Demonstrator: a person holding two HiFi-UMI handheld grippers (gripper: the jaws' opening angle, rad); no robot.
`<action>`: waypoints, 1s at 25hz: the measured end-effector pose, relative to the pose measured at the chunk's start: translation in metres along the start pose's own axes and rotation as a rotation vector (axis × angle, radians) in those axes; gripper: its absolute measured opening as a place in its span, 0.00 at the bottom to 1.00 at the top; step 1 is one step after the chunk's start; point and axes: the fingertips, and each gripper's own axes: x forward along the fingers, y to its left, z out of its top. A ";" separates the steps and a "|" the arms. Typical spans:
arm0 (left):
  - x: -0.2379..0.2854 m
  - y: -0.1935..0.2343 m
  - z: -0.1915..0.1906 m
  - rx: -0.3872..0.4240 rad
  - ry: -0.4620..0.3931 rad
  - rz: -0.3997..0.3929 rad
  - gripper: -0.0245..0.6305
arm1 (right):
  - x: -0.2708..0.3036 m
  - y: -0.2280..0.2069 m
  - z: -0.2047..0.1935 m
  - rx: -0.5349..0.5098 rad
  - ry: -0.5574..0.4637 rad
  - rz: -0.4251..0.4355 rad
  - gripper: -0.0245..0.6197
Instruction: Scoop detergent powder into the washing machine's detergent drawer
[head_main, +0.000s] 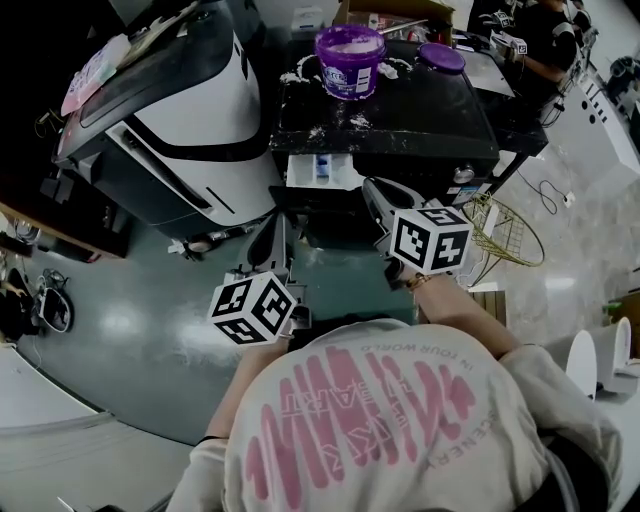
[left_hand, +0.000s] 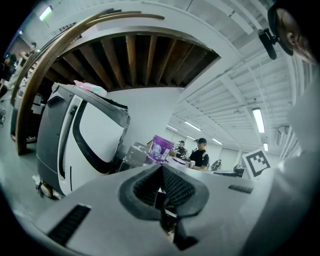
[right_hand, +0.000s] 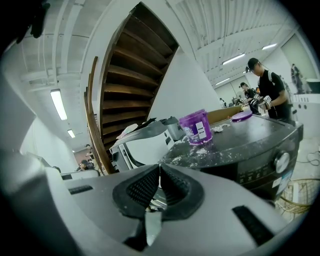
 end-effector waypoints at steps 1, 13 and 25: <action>0.001 0.001 0.000 0.000 0.000 -0.001 0.04 | 0.001 0.000 0.000 -0.002 0.002 -0.001 0.05; 0.005 -0.001 -0.011 -0.009 0.019 -0.009 0.04 | -0.001 -0.006 -0.009 0.000 0.021 -0.003 0.05; 0.000 -0.001 -0.004 -0.011 0.017 -0.003 0.04 | 0.001 0.004 -0.010 -0.010 0.039 0.012 0.05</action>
